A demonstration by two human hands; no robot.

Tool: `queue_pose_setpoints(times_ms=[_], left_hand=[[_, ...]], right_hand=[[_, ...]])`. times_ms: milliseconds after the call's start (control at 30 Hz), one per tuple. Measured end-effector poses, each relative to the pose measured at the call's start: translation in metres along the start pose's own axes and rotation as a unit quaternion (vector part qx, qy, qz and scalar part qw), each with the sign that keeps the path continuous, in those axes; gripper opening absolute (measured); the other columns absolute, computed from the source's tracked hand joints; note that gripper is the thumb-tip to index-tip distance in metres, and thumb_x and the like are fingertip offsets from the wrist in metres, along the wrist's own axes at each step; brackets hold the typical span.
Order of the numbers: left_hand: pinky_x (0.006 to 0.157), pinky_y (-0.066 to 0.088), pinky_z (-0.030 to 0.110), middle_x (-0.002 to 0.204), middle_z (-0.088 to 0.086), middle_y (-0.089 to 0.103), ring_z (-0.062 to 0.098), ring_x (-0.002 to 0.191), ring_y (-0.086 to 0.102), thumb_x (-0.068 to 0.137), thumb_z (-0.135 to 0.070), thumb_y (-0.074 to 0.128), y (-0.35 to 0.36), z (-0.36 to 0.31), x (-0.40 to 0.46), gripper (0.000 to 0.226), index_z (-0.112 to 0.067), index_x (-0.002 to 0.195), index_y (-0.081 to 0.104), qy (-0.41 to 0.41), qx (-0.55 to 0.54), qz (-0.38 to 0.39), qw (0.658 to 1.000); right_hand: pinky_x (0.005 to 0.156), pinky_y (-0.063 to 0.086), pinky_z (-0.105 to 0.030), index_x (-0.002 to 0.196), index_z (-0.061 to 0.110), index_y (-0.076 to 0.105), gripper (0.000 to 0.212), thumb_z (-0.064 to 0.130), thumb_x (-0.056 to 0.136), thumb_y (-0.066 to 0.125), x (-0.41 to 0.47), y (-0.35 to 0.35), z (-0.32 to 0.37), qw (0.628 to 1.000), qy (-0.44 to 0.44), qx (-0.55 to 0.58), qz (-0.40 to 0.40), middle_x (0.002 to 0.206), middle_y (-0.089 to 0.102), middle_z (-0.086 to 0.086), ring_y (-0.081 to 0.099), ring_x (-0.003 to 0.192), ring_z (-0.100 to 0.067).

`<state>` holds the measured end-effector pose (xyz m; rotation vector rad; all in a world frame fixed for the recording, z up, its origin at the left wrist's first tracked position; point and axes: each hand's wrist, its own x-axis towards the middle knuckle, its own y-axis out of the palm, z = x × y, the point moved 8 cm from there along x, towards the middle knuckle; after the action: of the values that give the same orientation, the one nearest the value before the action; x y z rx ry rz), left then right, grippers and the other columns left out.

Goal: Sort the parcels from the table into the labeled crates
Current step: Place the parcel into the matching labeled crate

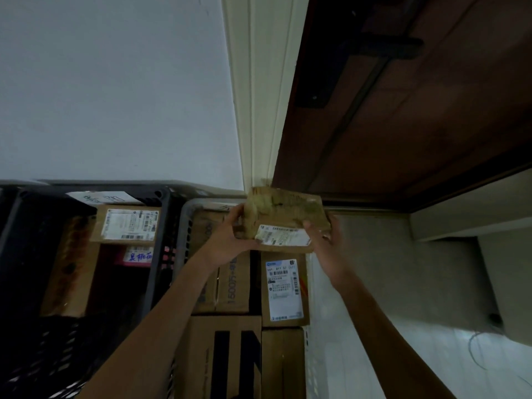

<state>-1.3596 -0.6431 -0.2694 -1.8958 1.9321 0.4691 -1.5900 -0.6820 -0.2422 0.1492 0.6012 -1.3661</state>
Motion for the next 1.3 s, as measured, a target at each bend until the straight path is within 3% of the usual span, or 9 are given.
queue_pose_setpoints(times_ms=[100,367,600,767,900,967,1067,1167,1300], left_hand=[[0.093,0.053,0.019,0.126,-0.015,0.061,-0.009,0.109,0.061,0.079,-0.003,0.082,0.003,-0.005,0.003,0.085,-0.029,0.147,0.039,0.03,0.056,-0.016,0.998],[0.107,0.045,0.03,0.136,-0.017,0.059,0.002,0.124,0.055,0.081,-0.033,0.082,-0.003,0.003,0.01,0.086,-0.04,0.151,0.034,0.04,0.147,-0.048,0.987],[0.103,0.049,0.03,0.123,-0.024,0.059,-0.003,0.117,0.057,0.079,-0.031,0.081,0.005,0.003,0.005,0.077,-0.033,0.145,0.043,0.079,0.169,-0.058,0.981],[0.1,0.05,0.028,0.127,-0.02,0.062,-0.002,0.117,0.059,0.08,-0.038,0.082,0.008,0.002,0.004,0.075,-0.053,0.138,0.037,0.101,0.162,-0.071,0.979],[0.101,0.049,0.034,0.136,-0.011,0.059,0.009,0.125,0.056,0.081,-0.048,0.076,0.006,0.017,0.01,0.073,-0.038,0.144,0.041,0.078,0.202,-0.068,0.974],[0.109,0.041,0.048,0.151,-0.003,0.045,0.023,0.136,0.043,0.08,-0.054,0.069,0.003,0.029,0.012,0.086,-0.029,0.153,0.031,0.046,0.342,-0.077,0.936],[0.118,0.022,0.053,0.163,0.002,0.021,0.03,0.148,0.019,0.085,-0.051,0.066,0.003,0.043,0.01,0.088,-0.023,0.156,0.022,-0.01,0.5,-0.077,0.863],[0.119,0.018,0.051,0.164,0.007,0.015,0.032,0.149,0.016,0.088,-0.055,0.06,0.003,0.044,0.005,0.083,-0.022,0.155,0.024,-0.011,0.516,-0.106,0.85],[0.116,0.023,0.051,0.164,0.006,0.017,0.032,0.149,0.018,0.087,-0.055,0.06,0.003,0.046,0.002,0.085,-0.023,0.156,0.023,-0.012,0.514,-0.117,0.85]], right_hand=[[0.094,0.058,-0.05,0.136,0.03,0.048,0.063,0.05,0.083,0.077,0.0,0.002,-0.003,1.0,-0.002,0.01,-0.017,0.119,0.065,0.009,0.067,0.107,-0.012],[0.069,0.045,-0.008,0.142,0.021,0.044,0.056,0.032,0.094,0.07,0.002,0.013,0.005,0.996,-0.038,-0.077,-0.027,0.106,0.053,0.028,0.056,0.09,0.023],[0.06,0.05,-0.009,0.143,0.018,0.041,0.055,0.023,0.096,0.068,-0.001,0.012,-0.008,0.995,-0.017,-0.09,-0.051,0.105,0.053,0.02,0.057,0.088,0.022],[0.063,0.048,-0.017,0.155,0.027,0.024,0.066,0.026,0.099,0.059,-0.003,0.018,0.0,0.982,-0.05,-0.167,-0.077,0.128,0.055,-0.001,0.064,0.091,-0.008],[0.067,0.06,-0.035,0.158,0.036,0.007,0.075,0.033,0.099,0.054,-0.004,0.025,0.003,0.971,-0.049,-0.222,-0.073,0.142,0.043,-0.01,0.065,0.095,-0.021],[0.09,0.057,-0.05,0.158,0.034,0.006,0.08,0.034,0.097,0.058,-0.007,0.028,0.01,0.947,-0.086,-0.301,-0.079,0.151,0.033,-0.014,0.053,0.122,-0.03],[0.119,0.025,-0.062,0.159,0.028,0.016,0.085,0.053,0.091,0.061,-0.001,0.034,0.024,0.884,-0.174,-0.433,-0.039,0.165,0.008,-0.011,0.011,0.152,-0.037],[0.124,0.005,-0.058,0.161,0.031,0.006,0.11,0.083,0.077,0.056,0.01,0.047,0.023,0.812,-0.175,-0.55,0.087,0.166,-0.009,-0.005,-0.012,0.154,-0.03],[0.123,0.006,-0.054,0.161,0.035,-0.004,0.119,0.081,0.074,0.063,0.022,0.054,0.033,0.755,-0.187,-0.615,0.127,0.164,-0.003,-0.009,-0.004,0.152,-0.031]])
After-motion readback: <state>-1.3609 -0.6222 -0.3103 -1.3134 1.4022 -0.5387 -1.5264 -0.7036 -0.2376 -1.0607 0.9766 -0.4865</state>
